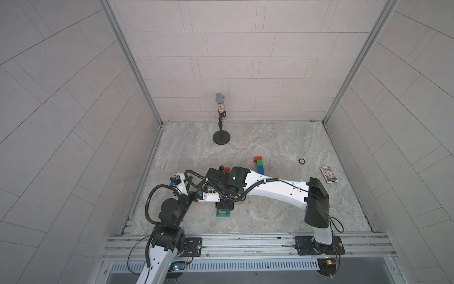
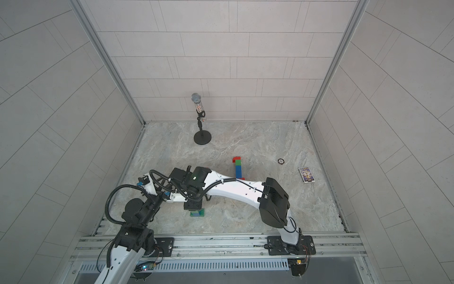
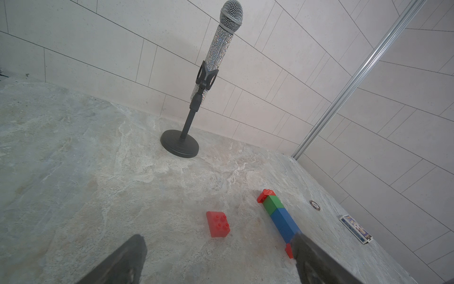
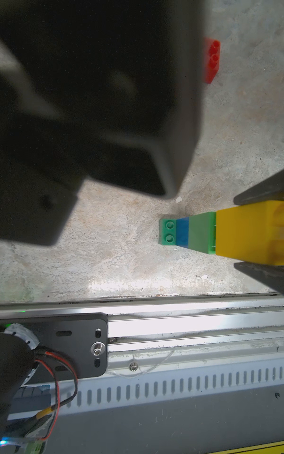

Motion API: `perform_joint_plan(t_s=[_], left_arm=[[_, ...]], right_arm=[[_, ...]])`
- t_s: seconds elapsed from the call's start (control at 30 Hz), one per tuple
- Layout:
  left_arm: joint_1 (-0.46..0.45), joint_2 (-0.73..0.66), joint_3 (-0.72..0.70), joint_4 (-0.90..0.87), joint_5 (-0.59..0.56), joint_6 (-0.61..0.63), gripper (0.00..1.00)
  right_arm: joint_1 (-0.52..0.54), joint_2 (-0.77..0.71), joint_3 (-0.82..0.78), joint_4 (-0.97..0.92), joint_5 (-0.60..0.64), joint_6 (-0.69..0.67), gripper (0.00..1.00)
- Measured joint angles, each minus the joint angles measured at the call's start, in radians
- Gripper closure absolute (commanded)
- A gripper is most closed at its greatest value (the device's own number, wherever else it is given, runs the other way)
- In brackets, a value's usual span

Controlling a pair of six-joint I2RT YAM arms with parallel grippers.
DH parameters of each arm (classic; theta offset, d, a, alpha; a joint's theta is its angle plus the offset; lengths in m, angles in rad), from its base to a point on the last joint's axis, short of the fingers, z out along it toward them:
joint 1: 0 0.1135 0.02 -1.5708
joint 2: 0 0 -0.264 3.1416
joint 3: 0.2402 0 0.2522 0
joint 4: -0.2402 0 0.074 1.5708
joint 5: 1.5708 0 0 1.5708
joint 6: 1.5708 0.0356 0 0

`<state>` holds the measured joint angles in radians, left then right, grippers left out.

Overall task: Assemble the number 1 with lego
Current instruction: Assemble the lego brick with the lego brick.

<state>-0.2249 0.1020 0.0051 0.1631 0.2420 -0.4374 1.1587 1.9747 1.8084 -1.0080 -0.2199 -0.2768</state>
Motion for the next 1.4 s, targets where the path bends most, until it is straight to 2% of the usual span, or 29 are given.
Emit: perform_joint_plan(t_s=[0.37, 1.4], left_arm=[[0.0, 0.0, 0.0, 0.003, 0.012, 0.0, 0.0], [0.0, 0.003, 0.0, -0.037, 0.022, 0.008, 0.0]], right_arm=[[-0.005, 0.0, 0.068, -0.06, 0.037, -0.003, 1.0], [-0.008, -0.016, -0.03, 0.05, -0.016, -0.006, 1.0]])
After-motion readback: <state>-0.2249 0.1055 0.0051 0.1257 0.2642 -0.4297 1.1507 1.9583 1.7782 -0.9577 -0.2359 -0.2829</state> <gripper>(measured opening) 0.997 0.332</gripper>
